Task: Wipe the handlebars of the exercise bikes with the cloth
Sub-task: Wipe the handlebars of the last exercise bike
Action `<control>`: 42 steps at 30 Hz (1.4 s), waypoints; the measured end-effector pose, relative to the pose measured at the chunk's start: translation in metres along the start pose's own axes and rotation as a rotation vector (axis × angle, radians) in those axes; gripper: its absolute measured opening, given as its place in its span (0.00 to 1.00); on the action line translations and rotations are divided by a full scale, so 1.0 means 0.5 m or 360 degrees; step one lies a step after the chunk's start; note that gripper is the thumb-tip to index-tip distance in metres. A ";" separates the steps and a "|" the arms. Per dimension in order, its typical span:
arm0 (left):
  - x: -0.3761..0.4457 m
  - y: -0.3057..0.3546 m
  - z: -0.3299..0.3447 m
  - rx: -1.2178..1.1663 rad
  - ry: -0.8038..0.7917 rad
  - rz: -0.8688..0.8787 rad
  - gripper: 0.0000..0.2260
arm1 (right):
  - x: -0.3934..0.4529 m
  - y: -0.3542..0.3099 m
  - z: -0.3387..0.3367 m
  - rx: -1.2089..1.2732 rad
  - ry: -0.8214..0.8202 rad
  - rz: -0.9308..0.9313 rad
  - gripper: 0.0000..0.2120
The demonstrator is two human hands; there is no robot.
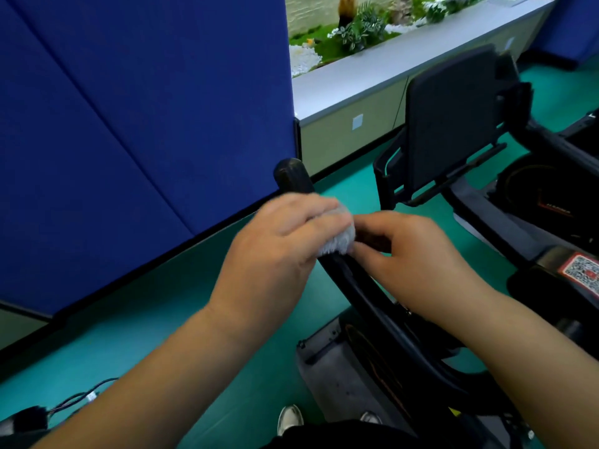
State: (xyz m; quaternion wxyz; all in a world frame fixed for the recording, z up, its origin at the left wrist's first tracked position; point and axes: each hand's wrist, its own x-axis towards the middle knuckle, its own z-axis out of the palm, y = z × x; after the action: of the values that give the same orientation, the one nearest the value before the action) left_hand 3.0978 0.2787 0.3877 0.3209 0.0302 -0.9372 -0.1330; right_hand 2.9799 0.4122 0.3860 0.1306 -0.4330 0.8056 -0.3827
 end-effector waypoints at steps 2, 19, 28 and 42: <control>-0.012 0.016 0.000 -0.0031 -0.0051 -0.0003 0.13 | -0.007 0.003 -0.006 -0.0011 -0.0013 -0.0017 0.09; 0.019 0.087 0.017 0.0450 -0.0427 -0.0166 0.12 | -0.004 0.017 -0.052 0.0391 0.0375 -0.0034 0.11; -0.008 0.057 0.000 0.0129 0.0309 -0.0571 0.16 | -0.011 0.019 -0.048 0.0392 0.0306 -0.0033 0.13; -0.083 0.179 0.003 -0.0464 0.0119 -0.0820 0.19 | -0.028 0.029 -0.041 0.0365 0.0179 -0.0112 0.13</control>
State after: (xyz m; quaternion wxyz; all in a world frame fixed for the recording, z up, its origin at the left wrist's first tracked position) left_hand 3.1324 0.3712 0.3859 0.3119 0.2255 -0.8572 -0.3422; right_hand 2.9684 0.4387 0.3875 0.1205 -0.4210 0.7470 -0.5002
